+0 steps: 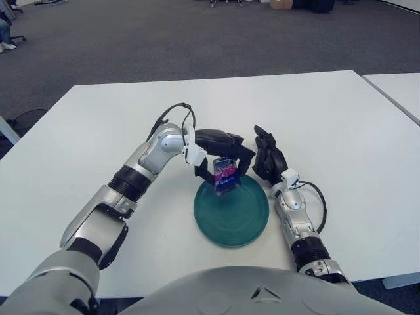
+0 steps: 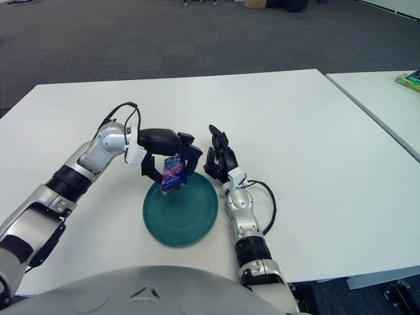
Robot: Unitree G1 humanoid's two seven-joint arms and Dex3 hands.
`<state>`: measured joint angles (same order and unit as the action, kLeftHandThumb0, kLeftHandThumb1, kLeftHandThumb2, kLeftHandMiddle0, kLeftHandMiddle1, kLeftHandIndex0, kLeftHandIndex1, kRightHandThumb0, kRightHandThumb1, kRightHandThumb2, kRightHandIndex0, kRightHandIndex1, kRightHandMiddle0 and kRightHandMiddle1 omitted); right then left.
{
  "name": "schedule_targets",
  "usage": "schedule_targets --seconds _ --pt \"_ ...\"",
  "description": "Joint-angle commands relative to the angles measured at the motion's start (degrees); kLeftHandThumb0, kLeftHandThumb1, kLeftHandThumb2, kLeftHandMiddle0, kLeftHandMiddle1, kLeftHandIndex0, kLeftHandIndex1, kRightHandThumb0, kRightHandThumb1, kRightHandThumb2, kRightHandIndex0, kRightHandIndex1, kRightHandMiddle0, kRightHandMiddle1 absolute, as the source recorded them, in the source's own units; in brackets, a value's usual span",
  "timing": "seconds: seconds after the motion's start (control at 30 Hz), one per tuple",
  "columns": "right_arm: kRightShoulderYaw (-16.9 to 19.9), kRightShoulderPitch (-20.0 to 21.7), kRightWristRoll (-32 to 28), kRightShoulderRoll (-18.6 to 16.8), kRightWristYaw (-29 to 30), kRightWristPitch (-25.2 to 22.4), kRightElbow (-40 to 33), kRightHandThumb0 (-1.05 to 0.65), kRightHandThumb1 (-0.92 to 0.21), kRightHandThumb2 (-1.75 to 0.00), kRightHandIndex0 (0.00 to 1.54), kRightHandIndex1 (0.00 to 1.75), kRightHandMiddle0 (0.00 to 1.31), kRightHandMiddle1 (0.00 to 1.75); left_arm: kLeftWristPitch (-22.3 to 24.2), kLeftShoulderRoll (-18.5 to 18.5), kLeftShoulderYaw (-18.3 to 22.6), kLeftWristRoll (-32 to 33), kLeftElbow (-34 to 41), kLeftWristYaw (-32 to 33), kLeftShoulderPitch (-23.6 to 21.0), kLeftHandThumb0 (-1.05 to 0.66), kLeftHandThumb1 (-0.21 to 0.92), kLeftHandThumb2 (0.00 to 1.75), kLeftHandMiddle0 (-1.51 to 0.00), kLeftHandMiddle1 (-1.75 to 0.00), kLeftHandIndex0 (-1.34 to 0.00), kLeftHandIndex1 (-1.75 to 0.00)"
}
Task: Put the gum into the plate.
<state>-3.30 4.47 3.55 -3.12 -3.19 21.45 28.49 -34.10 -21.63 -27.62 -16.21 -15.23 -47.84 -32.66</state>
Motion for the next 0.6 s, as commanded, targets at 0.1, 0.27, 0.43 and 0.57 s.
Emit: schedule_targets --seconds 0.1,0.27,0.43,0.57 --pt "-0.36 -4.65 1.58 1.29 1.64 -3.64 4.57 -0.78 -0.92 -1.00 0.16 0.03 0.00 0.49 0.06 -0.42 -0.61 -2.66 -1.35 1.83 0.09 -0.33 0.92 0.50 -0.34 -0.83 -0.21 -1.71" --pt "-0.82 -5.37 1.97 1.11 2.55 -5.19 2.56 -0.77 -0.92 -1.00 0.21 0.04 0.00 0.59 1.10 -0.53 -0.79 -2.65 -0.92 1.22 0.09 -0.35 0.92 0.51 -0.32 -0.71 -0.19 -1.74" --pt "-0.36 -5.86 0.51 0.25 2.15 -7.63 1.01 -0.77 -0.92 -0.99 0.26 0.05 0.00 0.67 2.27 -0.74 -0.85 -2.01 -0.09 0.26 0.04 -0.35 0.92 0.52 -0.33 -0.69 -0.19 -1.75" --pt "0.42 -5.28 -0.86 -0.82 2.51 -8.92 1.26 -0.76 -0.92 -0.98 0.30 0.06 0.00 0.74 3.35 -0.70 -0.70 -1.24 0.75 -0.36 0.40 -0.35 0.92 0.52 -0.33 -0.70 -0.19 -1.75"
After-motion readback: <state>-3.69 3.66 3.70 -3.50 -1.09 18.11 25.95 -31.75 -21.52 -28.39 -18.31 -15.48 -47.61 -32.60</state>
